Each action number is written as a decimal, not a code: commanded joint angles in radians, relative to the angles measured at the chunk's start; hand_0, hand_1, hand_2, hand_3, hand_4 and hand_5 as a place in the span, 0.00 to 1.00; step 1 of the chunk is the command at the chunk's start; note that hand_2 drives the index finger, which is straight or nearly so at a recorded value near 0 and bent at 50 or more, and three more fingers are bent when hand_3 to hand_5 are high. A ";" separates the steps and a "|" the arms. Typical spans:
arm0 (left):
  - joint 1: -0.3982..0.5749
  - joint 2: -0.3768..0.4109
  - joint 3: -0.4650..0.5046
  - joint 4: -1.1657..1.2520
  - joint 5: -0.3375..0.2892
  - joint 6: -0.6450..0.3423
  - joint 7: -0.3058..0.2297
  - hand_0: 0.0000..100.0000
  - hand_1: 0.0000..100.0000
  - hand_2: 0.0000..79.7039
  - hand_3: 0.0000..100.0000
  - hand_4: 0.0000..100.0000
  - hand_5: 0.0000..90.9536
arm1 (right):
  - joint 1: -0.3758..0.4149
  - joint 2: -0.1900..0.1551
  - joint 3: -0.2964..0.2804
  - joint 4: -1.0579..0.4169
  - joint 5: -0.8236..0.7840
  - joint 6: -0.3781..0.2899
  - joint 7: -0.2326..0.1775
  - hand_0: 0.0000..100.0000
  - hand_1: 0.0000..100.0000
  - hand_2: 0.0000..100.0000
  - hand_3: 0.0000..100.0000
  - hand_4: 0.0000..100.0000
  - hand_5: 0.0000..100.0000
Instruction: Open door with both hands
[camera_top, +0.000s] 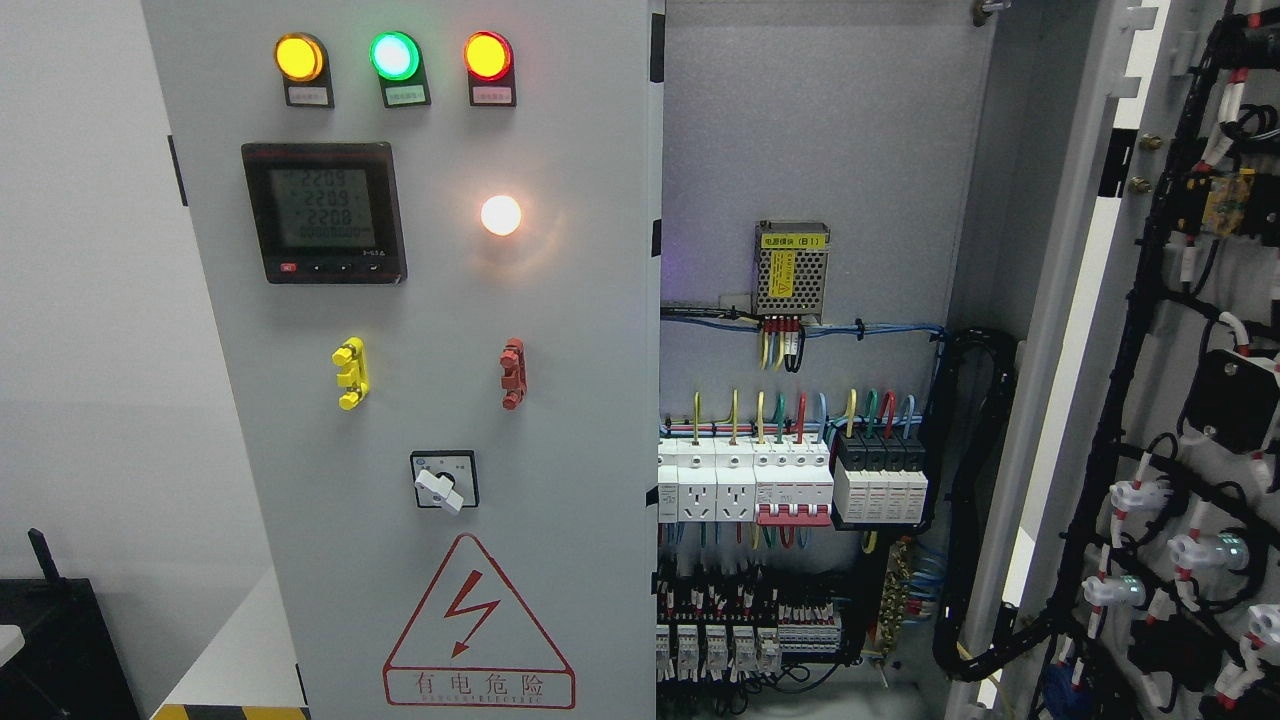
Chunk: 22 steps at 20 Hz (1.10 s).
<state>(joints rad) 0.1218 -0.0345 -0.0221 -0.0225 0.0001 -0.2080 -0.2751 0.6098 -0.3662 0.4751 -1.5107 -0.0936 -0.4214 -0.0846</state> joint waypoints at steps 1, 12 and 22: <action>-0.008 -0.007 0.039 0.032 -0.014 -0.005 0.001 0.00 0.00 0.00 0.00 0.00 0.00 | -0.010 -0.065 0.054 -0.287 0.000 -0.033 0.000 0.39 0.00 0.00 0.00 0.00 0.00; -0.025 -0.015 0.039 0.029 -0.015 -0.005 -0.001 0.00 0.00 0.00 0.00 0.00 0.00 | -0.223 0.119 0.042 -0.372 0.002 -0.091 -0.001 0.39 0.00 0.00 0.00 0.00 0.00; -0.025 -0.015 0.039 0.029 -0.017 -0.005 -0.003 0.00 0.00 0.00 0.00 0.00 0.00 | -0.484 0.220 -0.025 -0.348 0.003 0.128 0.002 0.39 0.00 0.00 0.00 0.00 0.00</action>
<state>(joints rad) 0.0976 -0.0464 -0.0029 -0.0030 0.0000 -0.2132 -0.2757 0.2606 -0.2456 0.4936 -1.8158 -0.0892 -0.3774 -0.0811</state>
